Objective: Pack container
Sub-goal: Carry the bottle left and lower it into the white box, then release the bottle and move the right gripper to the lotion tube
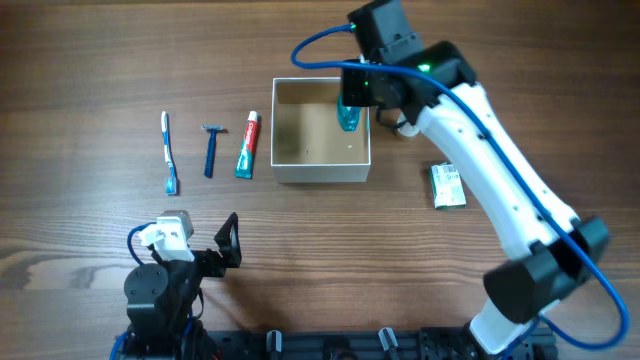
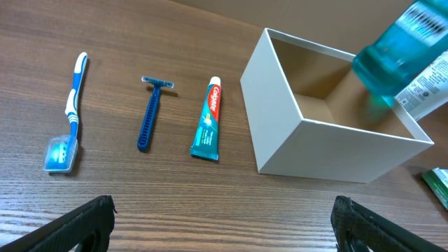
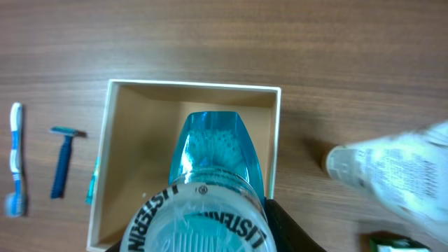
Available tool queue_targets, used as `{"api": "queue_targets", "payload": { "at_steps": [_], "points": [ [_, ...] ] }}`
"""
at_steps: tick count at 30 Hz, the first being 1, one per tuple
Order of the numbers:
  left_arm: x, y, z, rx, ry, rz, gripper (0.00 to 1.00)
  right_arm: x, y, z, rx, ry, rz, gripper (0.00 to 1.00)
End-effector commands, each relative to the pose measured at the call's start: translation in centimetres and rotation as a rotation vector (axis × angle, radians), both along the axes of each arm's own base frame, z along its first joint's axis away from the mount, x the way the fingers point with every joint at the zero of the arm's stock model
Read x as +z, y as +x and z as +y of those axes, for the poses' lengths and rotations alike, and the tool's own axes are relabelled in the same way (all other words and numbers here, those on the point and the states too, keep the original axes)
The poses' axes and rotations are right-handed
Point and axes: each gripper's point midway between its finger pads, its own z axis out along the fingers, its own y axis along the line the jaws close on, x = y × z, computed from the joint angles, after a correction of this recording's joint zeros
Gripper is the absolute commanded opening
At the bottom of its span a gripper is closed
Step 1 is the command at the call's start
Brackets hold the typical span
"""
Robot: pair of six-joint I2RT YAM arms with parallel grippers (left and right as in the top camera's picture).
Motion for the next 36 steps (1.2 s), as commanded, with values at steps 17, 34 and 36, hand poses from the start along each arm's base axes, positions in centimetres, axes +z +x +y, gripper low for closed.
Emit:
{"api": "queue_targets", "payload": {
  "at_steps": [17,34,36],
  "points": [
    [-0.8,-0.2,-0.9,-0.052,-0.007,0.019,1.00,-6.1,4.1,0.1,-0.172,-0.048,0.021,0.04],
    [-0.8,-0.2,-0.9,-0.052,-0.007,0.019,1.00,-5.2,2.8,0.4,-0.098,-0.051,0.042,0.57],
    [-0.8,-0.2,-0.9,-0.052,-0.007,0.019,1.00,-4.6,2.5,0.3,-0.094,-0.043,0.041,0.57]
  ]
}}
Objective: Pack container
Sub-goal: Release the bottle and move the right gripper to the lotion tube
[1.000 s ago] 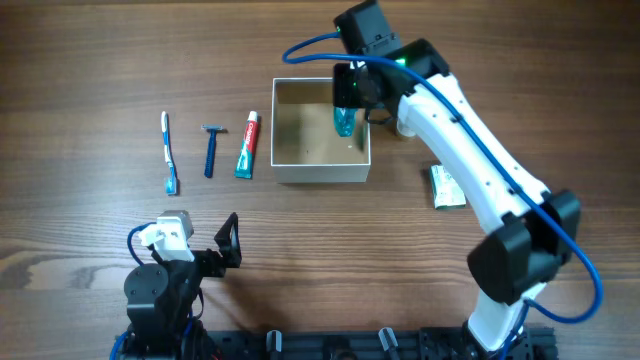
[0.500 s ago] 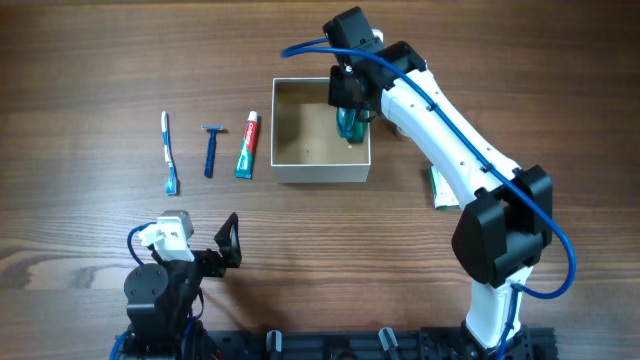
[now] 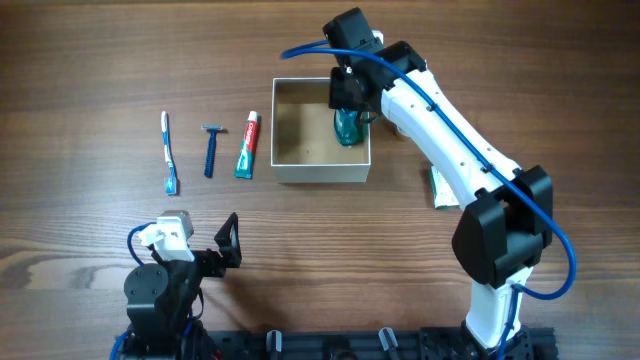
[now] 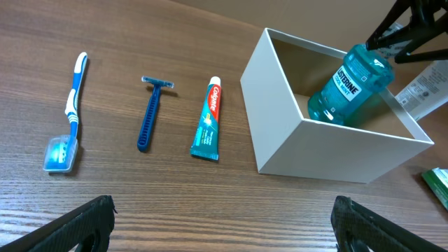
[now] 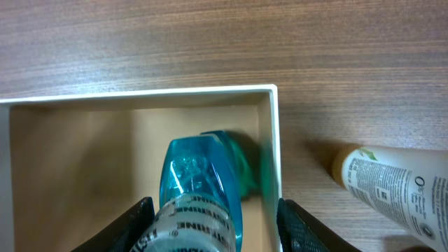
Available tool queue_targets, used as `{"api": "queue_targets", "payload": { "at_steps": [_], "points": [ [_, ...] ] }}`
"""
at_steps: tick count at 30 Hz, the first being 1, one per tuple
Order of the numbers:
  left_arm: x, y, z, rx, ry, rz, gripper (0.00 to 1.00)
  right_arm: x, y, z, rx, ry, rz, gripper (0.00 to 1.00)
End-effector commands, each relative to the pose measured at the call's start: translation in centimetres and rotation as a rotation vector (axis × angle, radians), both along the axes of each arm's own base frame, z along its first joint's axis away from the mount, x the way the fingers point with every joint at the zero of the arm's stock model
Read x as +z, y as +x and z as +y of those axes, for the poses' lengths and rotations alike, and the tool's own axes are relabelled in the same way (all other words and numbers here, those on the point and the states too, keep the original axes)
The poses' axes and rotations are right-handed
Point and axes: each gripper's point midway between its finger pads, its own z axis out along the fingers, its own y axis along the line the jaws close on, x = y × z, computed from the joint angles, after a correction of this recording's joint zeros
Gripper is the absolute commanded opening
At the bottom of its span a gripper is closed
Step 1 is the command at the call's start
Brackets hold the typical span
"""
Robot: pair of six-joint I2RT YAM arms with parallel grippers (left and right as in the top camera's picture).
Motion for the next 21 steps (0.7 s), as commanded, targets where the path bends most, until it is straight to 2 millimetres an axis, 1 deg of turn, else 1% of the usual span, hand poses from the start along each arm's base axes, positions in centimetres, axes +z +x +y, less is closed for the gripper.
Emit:
{"api": "queue_targets", "payload": {
  "at_steps": [1,2,3,4,6,8,10,12,14,16,18,19,21],
  "points": [
    [-0.8,-0.2,-0.9,-0.052,-0.007,0.019,1.00,3.8,-0.4,0.4,0.026,0.047,-0.053,0.57],
    [-0.8,-0.2,-0.9,-0.052,-0.007,0.019,1.00,4.3,-0.6,0.3,0.029,0.054,-0.058,0.57],
    [-0.8,-0.2,-0.9,-0.052,-0.007,0.019,1.00,6.0,-1.4,0.2,0.035,0.072,-0.072,0.57],
    [-0.8,-0.2,-0.9,-0.052,-0.007,0.019,1.00,6.8,-1.7,0.0,0.036,0.078,-0.080,0.57],
    [-0.8,-0.2,-0.9,-0.052,-0.007,0.019,1.00,9.8,-3.1,-0.5,0.047,0.097,-0.121,0.59],
    [-0.8,-0.2,-0.9,-0.052,-0.007,0.019,1.00,12.1,-4.1,-1.0,0.065,0.108,-0.159,0.61],
    [-0.8,-0.2,-0.9,-0.052,-0.007,0.019,1.00,14.7,-5.5,-2.1,0.058,0.116,-0.201,0.62],
    [-0.8,-0.2,-0.9,-0.052,-0.007,0.019,1.00,16.9,-6.4,-3.6,0.034,0.109,-0.251,0.62],
    [-0.8,-0.2,-0.9,-0.052,-0.007,0.019,1.00,19.3,-6.8,-5.8,0.007,0.078,-0.323,0.62],
    [-0.8,-0.2,-0.9,-0.052,-0.007,0.019,1.00,20.2,-6.8,-7.4,-0.008,0.039,-0.359,0.62],
    [-0.8,-0.2,-0.9,-0.052,-0.007,0.019,1.00,20.3,-6.4,-8.6,-0.015,0.013,-0.363,0.62],
    [-0.8,-0.2,-0.9,-0.052,-0.007,0.019,1.00,20.0,-6.1,-9.3,-0.022,-0.001,-0.357,0.62],
    [-0.8,-0.2,-0.9,-0.052,-0.007,0.019,1.00,18.9,-5.1,-10.6,-0.043,-0.033,-0.330,0.63]
  ]
}}
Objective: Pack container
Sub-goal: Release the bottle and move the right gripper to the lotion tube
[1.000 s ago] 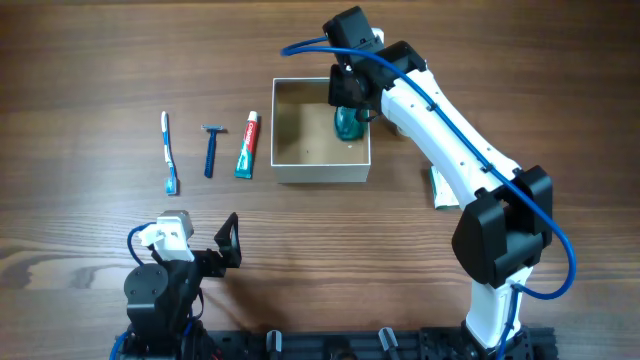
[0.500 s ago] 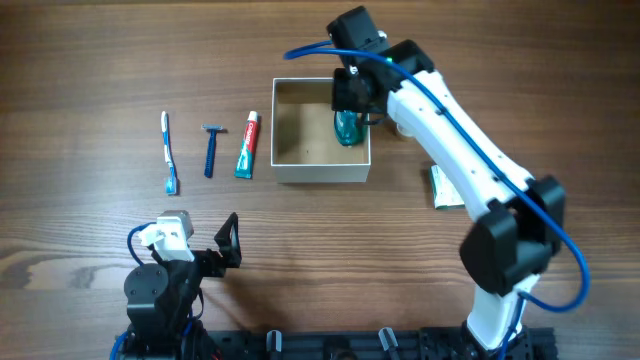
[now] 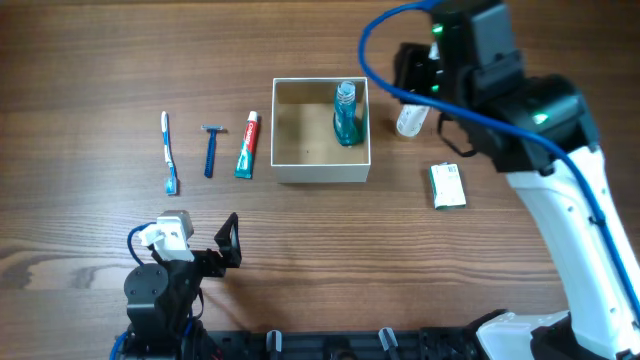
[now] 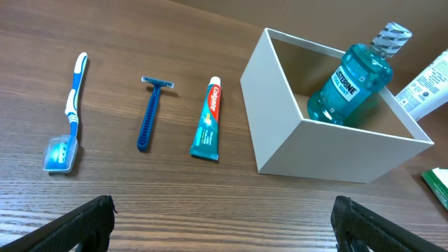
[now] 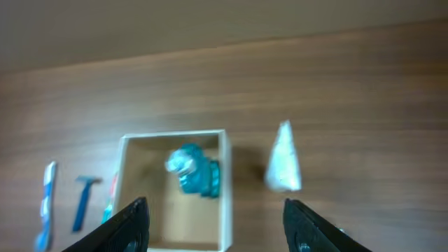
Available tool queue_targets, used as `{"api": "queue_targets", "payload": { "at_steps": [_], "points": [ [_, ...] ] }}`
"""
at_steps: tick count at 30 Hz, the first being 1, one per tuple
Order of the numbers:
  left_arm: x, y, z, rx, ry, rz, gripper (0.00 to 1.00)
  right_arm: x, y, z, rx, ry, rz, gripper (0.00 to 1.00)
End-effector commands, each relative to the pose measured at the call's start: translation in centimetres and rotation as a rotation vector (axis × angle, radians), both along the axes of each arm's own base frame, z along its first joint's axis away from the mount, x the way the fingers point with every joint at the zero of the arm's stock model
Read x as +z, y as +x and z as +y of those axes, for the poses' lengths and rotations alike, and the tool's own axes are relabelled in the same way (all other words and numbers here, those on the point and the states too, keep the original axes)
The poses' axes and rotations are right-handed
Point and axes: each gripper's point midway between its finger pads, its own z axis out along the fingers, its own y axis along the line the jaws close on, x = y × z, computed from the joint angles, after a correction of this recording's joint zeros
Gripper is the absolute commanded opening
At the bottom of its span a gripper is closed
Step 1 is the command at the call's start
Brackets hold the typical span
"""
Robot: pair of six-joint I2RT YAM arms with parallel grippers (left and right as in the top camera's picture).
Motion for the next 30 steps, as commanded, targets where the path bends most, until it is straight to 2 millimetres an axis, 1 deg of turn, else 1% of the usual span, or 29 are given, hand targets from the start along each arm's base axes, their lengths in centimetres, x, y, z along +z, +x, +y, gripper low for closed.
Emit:
{"api": "queue_targets", "payload": {
  "at_steps": [1,3,5,8,10,11,15,18,20,21,23,25,27,28,30],
  "points": [
    [-0.8,-0.2,-0.9,-0.052,-0.007,0.019,1.00,-2.8,2.5,-3.4,-0.063,-0.114,0.054,0.64],
    [-0.8,-0.2,-0.9,-0.052,-0.007,0.019,1.00,-4.4,4.1,-5.0,-0.111,-0.121,0.086,0.64],
    [-0.8,-0.2,-0.9,-0.052,-0.007,0.019,1.00,-6.5,5.6,-5.9,-0.116,-0.102,0.139,0.63],
    [-0.8,-0.2,-0.9,-0.052,-0.007,0.019,1.00,-9.5,6.6,-5.5,-0.058,-0.044,0.224,0.59],
    [-0.8,-0.2,-0.9,-0.052,-0.007,0.019,1.00,-11.7,7.3,-5.5,-0.053,-0.025,0.282,0.54],
    [-0.8,-0.2,-0.9,-0.052,-0.007,0.019,1.00,-12.5,7.5,-5.4,-0.047,-0.020,0.301,0.51],
    [-0.8,-0.2,-0.9,-0.052,-0.007,0.019,1.00,-15.2,7.9,-5.2,-0.035,-0.038,0.362,0.51],
    [-0.8,-0.2,-0.9,-0.052,-0.007,0.019,1.00,-16.6,8.0,-4.8,-0.020,-0.031,0.402,0.50],
    [-0.8,-0.2,-0.9,-0.052,-0.007,0.019,1.00,-17.3,8.1,-4.8,-0.022,-0.034,0.419,0.38],
    [-0.8,-0.2,-0.9,-0.052,-0.007,0.019,1.00,-17.7,8.1,-4.8,-0.025,-0.034,0.426,0.29],
    [-0.8,-0.2,-0.9,-0.052,-0.007,0.019,1.00,-17.8,8.0,-4.8,-0.025,-0.036,0.432,0.23],
    [-0.8,-0.2,-0.9,-0.052,-0.007,0.019,1.00,-17.9,7.9,-4.8,-0.025,-0.037,0.436,0.22],
    [-0.8,-0.2,-0.9,-0.052,-0.007,0.019,1.00,-18.0,7.8,-4.9,-0.025,-0.038,0.443,0.08],
    [-0.8,-0.2,-0.9,-0.052,-0.007,0.019,1.00,-18.0,7.7,-4.9,-0.025,-0.039,0.448,0.04],
    [-0.8,-0.2,-0.9,-0.052,-0.007,0.019,1.00,-18.0,7.5,-5.1,-0.032,-0.052,0.455,0.05]
  ]
}}
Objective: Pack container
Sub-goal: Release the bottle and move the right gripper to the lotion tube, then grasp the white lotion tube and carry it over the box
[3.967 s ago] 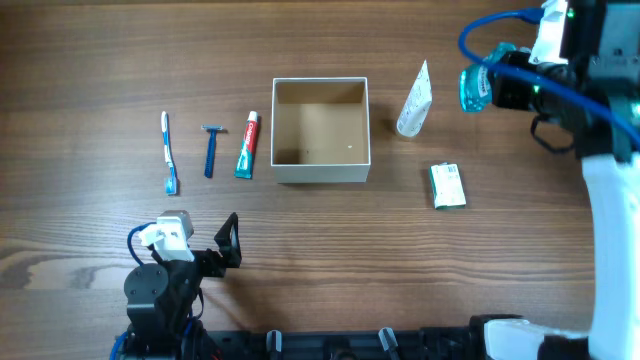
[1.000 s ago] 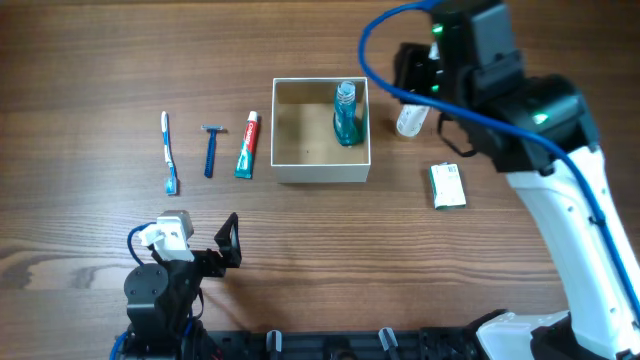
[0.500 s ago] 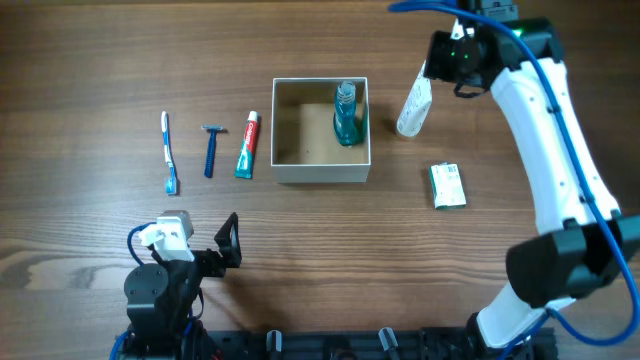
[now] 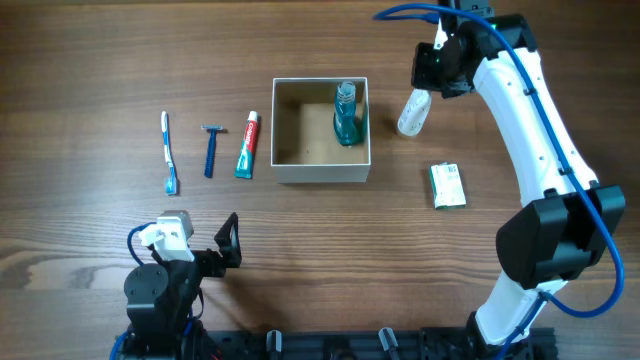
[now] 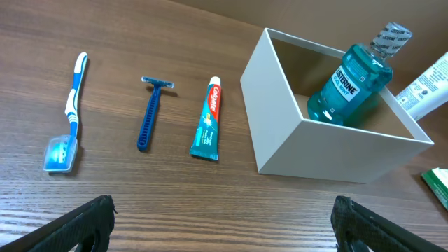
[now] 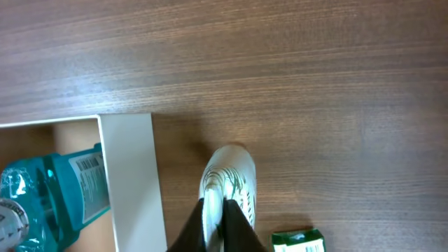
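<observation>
The open white box (image 4: 320, 170) stands mid-table with a blue mouthwash bottle (image 4: 345, 113) upright in its right side, also visible in the left wrist view (image 5: 353, 77). A white tube (image 4: 410, 112) sits just right of the box. My right gripper (image 6: 218, 210) is shut on the tube's (image 6: 231, 182) flat end. Left of the box lie a toothpaste tube (image 4: 246, 145), a blue razor (image 4: 210, 150) and a toothbrush (image 4: 168, 152). My left gripper (image 5: 224, 224) stays open and empty over the near table.
A small green packet (image 4: 447, 185) lies to the right of the box, nearer than the white tube; it shows in the right wrist view (image 6: 297, 241) beside the fingers. The box wall (image 6: 129, 182) stands close left of the tube.
My right gripper was open and high above the table, right of the box. It is now low and shut on the white tube's end. The left arm has not moved.
My right gripper held the mouthwash bottle over the box, then had it down inside the box. Then the bottle stood alone in the box with the gripper open and raised. Now that gripper pinches the white tube beside the box.
</observation>
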Available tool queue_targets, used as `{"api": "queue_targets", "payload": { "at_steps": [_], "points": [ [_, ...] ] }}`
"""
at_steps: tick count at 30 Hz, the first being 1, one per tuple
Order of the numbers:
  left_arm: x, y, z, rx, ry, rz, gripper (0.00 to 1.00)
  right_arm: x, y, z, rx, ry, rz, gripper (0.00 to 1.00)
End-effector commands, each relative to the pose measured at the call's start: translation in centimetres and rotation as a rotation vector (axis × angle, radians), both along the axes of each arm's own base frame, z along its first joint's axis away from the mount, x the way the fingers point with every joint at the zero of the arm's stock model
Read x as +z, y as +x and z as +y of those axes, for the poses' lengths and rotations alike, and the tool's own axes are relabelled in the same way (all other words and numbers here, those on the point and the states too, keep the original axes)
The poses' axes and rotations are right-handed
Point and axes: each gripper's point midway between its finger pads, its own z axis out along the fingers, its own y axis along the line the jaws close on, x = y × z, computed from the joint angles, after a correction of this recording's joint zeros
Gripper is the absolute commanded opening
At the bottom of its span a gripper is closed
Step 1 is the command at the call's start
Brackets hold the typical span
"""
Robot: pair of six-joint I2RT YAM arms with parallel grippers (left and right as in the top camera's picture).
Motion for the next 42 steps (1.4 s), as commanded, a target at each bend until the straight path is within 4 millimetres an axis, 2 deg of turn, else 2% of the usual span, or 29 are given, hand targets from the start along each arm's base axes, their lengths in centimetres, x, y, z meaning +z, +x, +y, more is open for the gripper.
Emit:
{"api": "queue_targets", "payload": {
  "at_steps": [1,5,6,10,14,18,20,24,28,32,35,38,42],
  "points": [
    [-0.8,-0.2,-0.9,-0.052,-0.007,0.019,1.00,-0.5,-0.6,-0.3,-0.008,-0.021,0.026,0.04],
    [-0.8,-0.2,-0.9,-0.052,-0.007,0.019,1.00,1.9,-1.1,-1.2,-0.049,-0.043,-0.022,0.04],
    [-0.8,-0.2,-0.9,-0.052,-0.007,0.019,1.00,4.4,-1.6,-1.3,-0.051,-0.030,-0.081,0.04],
    [-0.8,-0.2,-0.9,-0.052,-0.007,0.019,1.00,11.8,-3.4,-1.5,-0.052,0.010,-0.255,0.04],
    [-0.8,-0.2,-0.9,-0.052,-0.007,0.019,1.00,19.8,-7.3,-0.7,-0.009,0.061,-0.444,0.04],
    [-0.8,-0.2,-0.9,-0.052,-0.007,0.019,1.00,24.9,-11.5,1.7,0.100,0.129,-0.576,0.04],
    [-0.8,-0.2,-0.9,-0.052,-0.007,0.019,1.00,25.9,-12.8,2.8,0.142,0.156,-0.599,0.04],
    [-0.8,-0.2,-0.9,-0.052,-0.007,0.019,1.00,26.3,-14.7,6.5,0.265,0.209,-0.598,0.04],
    [-0.8,-0.2,-0.9,-0.052,-0.007,0.019,1.00,25.2,-14.6,10.0,0.346,0.216,-0.568,0.04],
    [-0.8,-0.2,-0.9,-0.052,-0.007,0.019,1.00,22.8,-12.8,13.3,0.405,0.205,-0.520,0.04],
    [-0.8,-0.2,-0.9,-0.052,-0.007,0.019,1.00,20.2,-10.7,15.5,0.433,0.177,-0.477,0.04],
    [-0.8,-0.2,-0.9,-0.052,-0.007,0.019,1.00,18.3,-8.9,16.8,0.436,0.169,-0.454,0.04],
    [-0.8,-0.2,-0.9,-0.052,-0.007,0.019,1.00,17.5,-6.9,19.4,0.505,0.185,-0.489,0.04]
  ]
}}
